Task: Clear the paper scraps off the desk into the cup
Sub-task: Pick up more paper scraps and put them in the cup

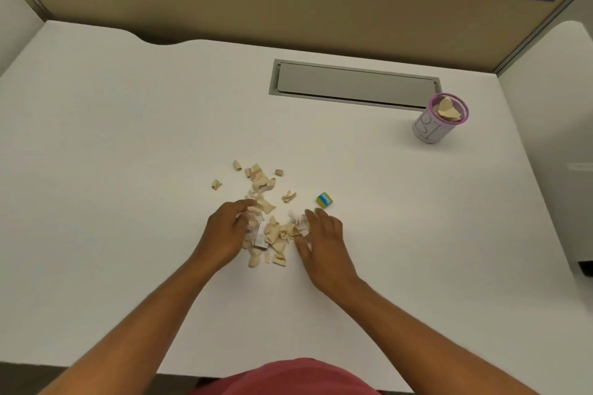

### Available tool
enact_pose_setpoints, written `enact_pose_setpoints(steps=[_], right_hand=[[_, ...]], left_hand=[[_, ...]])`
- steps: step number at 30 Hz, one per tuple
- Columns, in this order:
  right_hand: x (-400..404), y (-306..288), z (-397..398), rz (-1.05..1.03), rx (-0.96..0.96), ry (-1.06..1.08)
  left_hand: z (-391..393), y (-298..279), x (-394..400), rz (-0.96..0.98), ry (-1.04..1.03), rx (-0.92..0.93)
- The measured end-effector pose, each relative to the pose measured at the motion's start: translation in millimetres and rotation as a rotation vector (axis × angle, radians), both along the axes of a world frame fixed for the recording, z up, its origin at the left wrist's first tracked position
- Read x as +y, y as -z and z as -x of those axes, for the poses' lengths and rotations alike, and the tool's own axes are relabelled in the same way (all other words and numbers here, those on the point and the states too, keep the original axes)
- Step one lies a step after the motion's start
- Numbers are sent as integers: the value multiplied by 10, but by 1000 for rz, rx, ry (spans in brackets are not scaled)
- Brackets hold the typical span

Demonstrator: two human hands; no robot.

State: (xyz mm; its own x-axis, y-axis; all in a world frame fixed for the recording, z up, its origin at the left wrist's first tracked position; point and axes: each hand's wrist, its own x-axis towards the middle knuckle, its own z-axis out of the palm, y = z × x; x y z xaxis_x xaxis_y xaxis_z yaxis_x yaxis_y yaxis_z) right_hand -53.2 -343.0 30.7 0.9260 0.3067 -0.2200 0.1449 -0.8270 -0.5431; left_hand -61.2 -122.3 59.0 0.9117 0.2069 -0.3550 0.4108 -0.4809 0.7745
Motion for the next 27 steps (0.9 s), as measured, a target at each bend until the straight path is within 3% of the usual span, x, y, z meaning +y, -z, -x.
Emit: enact_pose_setpoints(steps=[3, 7, 9, 14, 17, 25, 27], right_hand=[[214, -42, -20, -55, 30, 37], [333, -51, -55, 198, 34, -77], [376, -30, -29, 308, 61, -148], [523, 6, 101, 413, 2, -164], [544, -5, 162, 385, -48, -116], [462, 4, 83, 312, -98, -56], [415, -6, 26, 214, -60, -9]], left_hand=[[-24, 37, 249, -189, 172, -44], [13, 80, 470, -437, 574, 109], [20, 128, 445, -513, 689, 87], [12, 264, 303, -444, 602, -72], [51, 341, 263, -390, 532, -134], [85, 420, 295, -464, 463, -204], [85, 405, 280, -441, 408, -209]])
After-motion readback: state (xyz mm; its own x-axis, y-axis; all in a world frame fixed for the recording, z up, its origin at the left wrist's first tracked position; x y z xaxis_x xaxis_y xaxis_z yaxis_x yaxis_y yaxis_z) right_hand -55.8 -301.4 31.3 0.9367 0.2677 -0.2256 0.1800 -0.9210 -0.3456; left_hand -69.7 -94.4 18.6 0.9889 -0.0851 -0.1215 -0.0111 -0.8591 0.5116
